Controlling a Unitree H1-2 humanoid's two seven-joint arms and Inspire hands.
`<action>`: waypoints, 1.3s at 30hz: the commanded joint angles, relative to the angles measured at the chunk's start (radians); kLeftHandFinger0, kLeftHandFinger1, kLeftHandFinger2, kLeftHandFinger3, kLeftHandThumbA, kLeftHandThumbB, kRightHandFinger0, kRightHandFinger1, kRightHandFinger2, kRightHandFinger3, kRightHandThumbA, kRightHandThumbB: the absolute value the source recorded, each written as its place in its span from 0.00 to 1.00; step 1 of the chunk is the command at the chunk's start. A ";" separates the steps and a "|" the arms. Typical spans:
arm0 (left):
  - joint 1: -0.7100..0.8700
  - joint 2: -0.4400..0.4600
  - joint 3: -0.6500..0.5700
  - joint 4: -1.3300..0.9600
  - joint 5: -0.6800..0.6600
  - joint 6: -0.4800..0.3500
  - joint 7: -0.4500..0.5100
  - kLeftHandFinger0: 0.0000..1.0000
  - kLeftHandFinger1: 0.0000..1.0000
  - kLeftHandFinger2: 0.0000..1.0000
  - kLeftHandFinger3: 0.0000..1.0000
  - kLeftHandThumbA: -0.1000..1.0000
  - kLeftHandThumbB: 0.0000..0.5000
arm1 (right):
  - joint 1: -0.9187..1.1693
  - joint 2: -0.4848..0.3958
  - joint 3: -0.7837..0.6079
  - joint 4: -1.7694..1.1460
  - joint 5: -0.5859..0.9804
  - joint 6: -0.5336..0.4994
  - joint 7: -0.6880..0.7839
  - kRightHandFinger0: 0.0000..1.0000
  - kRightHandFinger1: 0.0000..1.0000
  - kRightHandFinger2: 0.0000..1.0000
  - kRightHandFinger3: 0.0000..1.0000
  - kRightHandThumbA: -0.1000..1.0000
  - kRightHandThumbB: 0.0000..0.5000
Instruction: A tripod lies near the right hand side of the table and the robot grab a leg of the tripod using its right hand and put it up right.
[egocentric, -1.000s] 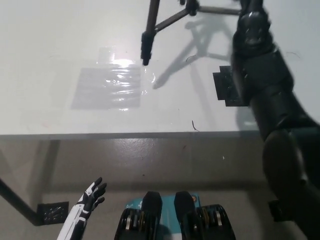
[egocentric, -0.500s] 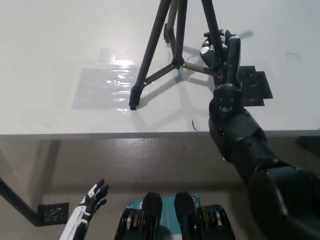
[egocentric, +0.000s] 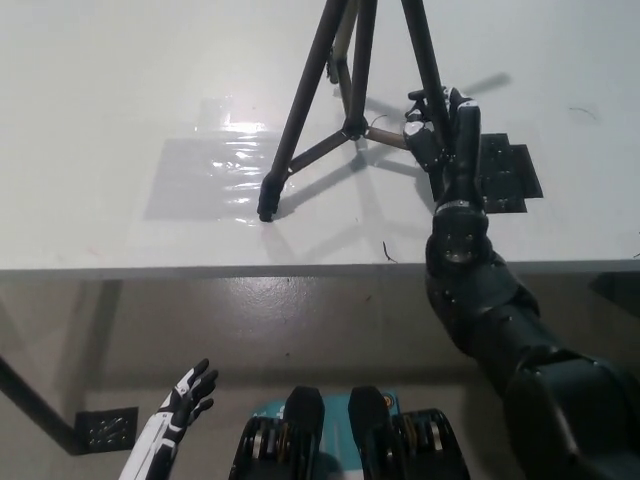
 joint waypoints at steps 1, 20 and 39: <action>0.000 0.018 -0.003 -0.022 -0.003 -0.060 -0.016 1.00 1.00 1.00 1.00 1.00 0.56 | 0.013 -0.047 0.034 -0.015 0.074 -0.003 0.337 1.00 1.00 1.00 1.00 0.90 1.00; 0.019 0.013 -0.006 -0.038 0.011 -0.031 -0.010 1.00 1.00 1.00 1.00 1.00 0.61 | 0.133 -0.091 0.080 -0.567 0.160 0.082 0.492 1.00 1.00 1.00 1.00 0.97 1.00; 0.001 0.031 -0.001 -0.021 0.016 -0.034 -0.015 1.00 1.00 1.00 1.00 1.00 0.61 | 0.758 -0.126 0.140 -2.079 0.156 0.161 0.521 1.00 1.00 1.00 1.00 0.86 0.99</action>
